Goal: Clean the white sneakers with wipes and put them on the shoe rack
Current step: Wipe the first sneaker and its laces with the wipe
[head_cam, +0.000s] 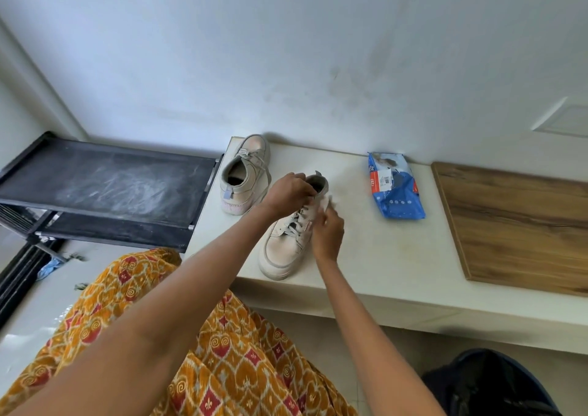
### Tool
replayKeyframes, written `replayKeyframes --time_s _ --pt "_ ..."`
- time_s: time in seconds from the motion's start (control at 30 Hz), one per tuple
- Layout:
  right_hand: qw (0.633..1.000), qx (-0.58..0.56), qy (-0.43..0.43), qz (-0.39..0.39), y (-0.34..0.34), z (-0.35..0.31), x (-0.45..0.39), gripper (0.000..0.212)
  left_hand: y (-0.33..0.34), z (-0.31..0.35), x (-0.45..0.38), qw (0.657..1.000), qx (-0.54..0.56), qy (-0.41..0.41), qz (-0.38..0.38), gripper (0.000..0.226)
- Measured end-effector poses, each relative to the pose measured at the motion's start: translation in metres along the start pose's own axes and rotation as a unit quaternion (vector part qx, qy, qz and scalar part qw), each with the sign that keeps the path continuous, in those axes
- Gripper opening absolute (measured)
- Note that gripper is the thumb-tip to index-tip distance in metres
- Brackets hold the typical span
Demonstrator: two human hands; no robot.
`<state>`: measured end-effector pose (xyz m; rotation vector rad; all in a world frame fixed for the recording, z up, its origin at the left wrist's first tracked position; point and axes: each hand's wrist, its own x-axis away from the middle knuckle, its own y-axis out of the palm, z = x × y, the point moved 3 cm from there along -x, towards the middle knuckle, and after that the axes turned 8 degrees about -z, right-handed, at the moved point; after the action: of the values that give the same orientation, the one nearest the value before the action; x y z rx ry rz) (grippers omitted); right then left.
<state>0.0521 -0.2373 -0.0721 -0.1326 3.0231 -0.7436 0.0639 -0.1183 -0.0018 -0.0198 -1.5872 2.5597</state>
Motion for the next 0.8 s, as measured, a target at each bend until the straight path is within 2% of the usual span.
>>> replayKeyframes --time_s 0.17,0.23,0.33,0.47,0.53,0.67,0.8 --pt "0.996 0.044 -0.015 -0.074 -0.015 0.031 0.033 0.029 0.001 -0.003 -0.002 1.0 0.022 -0.008 0.008 0.022" --pt "0.997 0.055 0.005 -0.051 -0.024 0.031 0.013 0.029 0.002 -0.004 -0.001 1.0 0.018 -0.013 0.004 0.022" --pt "0.997 -0.004 0.077 0.017 -0.03 0.016 -0.028 0.032 0.003 -0.001 -0.001 1.0 -0.003 -0.025 -0.001 0.023" --pt "0.986 -0.051 0.134 -0.083 -0.011 0.003 -0.06 0.035 0.008 0.015 -0.007 0.995 -0.071 -0.065 -0.023 0.034" --pt "0.985 -0.07 0.138 -0.081 -0.006 -0.002 -0.052 0.035 0.011 0.02 -0.01 0.992 -0.085 -0.087 0.0 0.024" --pt "0.995 -0.029 0.088 -0.047 -0.011 0.008 -0.011 0.034 0.014 0.017 -0.012 0.991 -0.028 -0.125 0.035 0.018" --pt "0.994 0.038 0.013 -0.102 -0.017 0.03 0.017 0.025 0.0 0.011 -0.011 0.989 0.022 -0.143 0.031 0.018"
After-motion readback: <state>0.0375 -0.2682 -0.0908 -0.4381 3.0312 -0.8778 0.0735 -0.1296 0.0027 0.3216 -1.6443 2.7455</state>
